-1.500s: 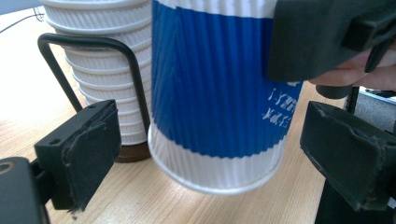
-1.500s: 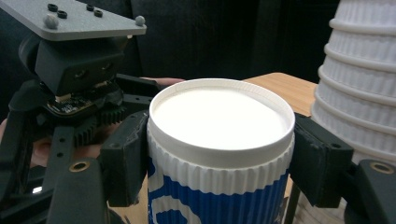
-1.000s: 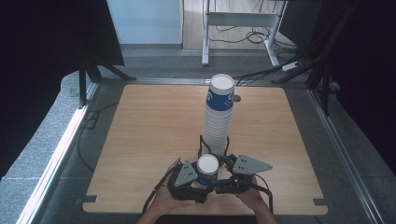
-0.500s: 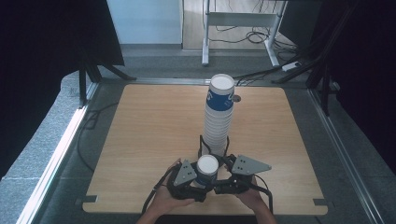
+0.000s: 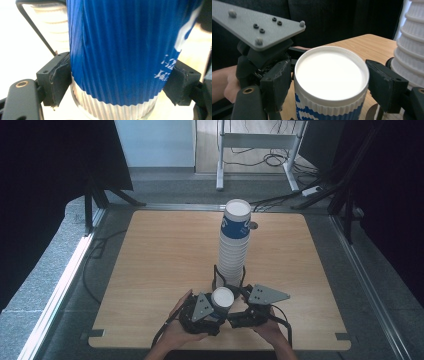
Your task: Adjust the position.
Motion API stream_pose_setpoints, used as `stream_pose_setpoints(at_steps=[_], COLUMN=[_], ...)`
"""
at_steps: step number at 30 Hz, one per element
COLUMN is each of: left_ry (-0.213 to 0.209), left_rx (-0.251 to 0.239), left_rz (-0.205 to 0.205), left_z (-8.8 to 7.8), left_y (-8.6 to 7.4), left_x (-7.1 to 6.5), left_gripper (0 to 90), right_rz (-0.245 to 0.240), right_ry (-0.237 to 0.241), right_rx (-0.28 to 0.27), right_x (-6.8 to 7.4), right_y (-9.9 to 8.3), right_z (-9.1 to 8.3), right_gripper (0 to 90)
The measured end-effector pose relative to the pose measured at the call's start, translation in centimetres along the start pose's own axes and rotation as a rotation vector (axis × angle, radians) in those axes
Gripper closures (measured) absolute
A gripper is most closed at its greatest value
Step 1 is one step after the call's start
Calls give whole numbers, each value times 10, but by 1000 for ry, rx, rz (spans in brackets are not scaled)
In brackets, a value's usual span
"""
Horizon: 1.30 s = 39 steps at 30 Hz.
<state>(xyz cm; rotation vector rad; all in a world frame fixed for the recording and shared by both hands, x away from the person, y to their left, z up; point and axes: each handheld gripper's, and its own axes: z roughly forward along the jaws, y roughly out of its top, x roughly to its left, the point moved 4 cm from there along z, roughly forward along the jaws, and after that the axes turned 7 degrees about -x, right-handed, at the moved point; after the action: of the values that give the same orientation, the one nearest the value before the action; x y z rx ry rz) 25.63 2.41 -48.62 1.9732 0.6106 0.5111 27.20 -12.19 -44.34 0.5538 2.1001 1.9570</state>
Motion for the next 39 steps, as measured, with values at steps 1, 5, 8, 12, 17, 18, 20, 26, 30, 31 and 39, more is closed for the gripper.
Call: stream_pose_setpoints(at_steps=[1,5,8,12,17,18,20,26,30,31,39], left_ry=[16,60,110,183,260,271,282,314,353,361,404], left_rx=[8,48,81,128,177,184,197,230,225,227,201], left_rz=[11,54,104,186,301,320,349,426,474,493,570], left_z=[1,2,5,8,11,12,14,19,22,23,29], left_y=[-1,-5,-8,-13,-17,-17,-18,-21,-22,-22,-24], left_x=[0,3,4,5,3,2,-1,-7,-12,-13,-25], left_gripper=[175,175,175,175,175,175,174,174,174,173,172], right_rz=[1,2,1,10,3,2,5,19,26,29,46], right_ry=[1,-7,-9,-16,-11,-9,-5,2,9,11,32], right_rx=[-1,4,38,106,181,193,223,272,285,289,327], right_x=[0,-4,-8,-14,-18,-19,-19,-21,-21,-20,-19], right_y=[1,4,4,-2,-11,-13,-18,-31,-36,-38,-48], right_z=[-1,-9,-14,-18,-19,-19,-18,-12,-8,-6,3], right_gripper=[230,222,214,200,192,192,192,192,190,190,221])
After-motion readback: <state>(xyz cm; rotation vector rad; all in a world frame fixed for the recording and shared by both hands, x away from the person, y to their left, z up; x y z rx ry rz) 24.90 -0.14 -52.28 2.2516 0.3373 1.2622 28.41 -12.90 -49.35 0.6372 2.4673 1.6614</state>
